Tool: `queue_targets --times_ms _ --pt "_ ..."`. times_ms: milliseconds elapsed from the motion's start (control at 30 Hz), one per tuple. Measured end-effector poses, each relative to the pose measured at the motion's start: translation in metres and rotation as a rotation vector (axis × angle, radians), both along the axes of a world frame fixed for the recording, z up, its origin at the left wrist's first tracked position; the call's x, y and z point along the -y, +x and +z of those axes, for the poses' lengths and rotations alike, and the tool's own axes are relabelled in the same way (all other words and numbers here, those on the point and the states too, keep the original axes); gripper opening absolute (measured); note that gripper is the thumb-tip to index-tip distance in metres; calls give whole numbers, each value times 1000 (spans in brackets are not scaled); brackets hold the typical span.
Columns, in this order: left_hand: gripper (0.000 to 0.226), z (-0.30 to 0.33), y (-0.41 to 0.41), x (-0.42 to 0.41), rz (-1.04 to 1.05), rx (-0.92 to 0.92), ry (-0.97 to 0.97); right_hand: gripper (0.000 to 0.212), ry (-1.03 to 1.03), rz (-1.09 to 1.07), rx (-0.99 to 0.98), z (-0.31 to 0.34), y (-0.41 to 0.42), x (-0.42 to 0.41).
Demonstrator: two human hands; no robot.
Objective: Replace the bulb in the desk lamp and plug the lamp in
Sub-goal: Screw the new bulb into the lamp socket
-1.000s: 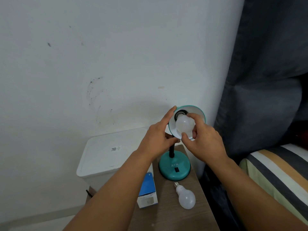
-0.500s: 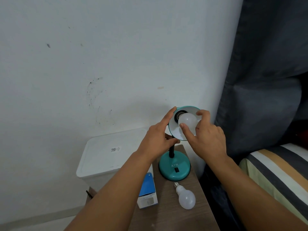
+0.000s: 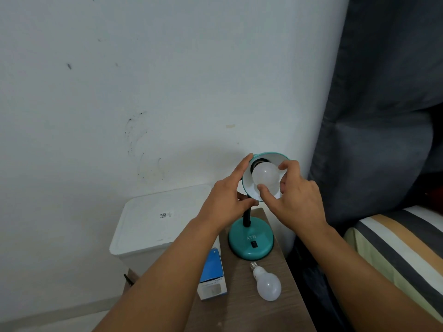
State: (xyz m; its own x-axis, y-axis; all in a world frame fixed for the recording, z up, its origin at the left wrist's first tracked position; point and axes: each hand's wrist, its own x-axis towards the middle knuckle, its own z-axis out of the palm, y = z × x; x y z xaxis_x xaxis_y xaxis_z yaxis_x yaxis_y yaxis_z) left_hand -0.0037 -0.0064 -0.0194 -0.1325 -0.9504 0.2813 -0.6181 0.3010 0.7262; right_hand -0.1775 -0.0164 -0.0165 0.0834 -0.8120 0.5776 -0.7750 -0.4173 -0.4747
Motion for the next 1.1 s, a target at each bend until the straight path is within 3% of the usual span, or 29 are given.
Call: queue_targets --times_ms 100,267,467,667,867,1100 --pt "104 0 0 0 -2 -7 4 54 -61 46 -53 -1 -1 2" --pt "103 0 -1 0 3 7 -7 57 10 -97 -69 0 -2 6" --pt "107 1 -1 -2 4 3 8 53 -37 53 -90 -1 0 4" --pt "102 2 -1 -1 6 -6 13 64 -7 95 -87 -2 -5 4" --pt "105 2 -2 -1 14 12 16 65 119 -118 -102 -2 -7 9" --pt "104 2 -2 -2 9 5 15 48 -67 35 -30 -2 -5 1"
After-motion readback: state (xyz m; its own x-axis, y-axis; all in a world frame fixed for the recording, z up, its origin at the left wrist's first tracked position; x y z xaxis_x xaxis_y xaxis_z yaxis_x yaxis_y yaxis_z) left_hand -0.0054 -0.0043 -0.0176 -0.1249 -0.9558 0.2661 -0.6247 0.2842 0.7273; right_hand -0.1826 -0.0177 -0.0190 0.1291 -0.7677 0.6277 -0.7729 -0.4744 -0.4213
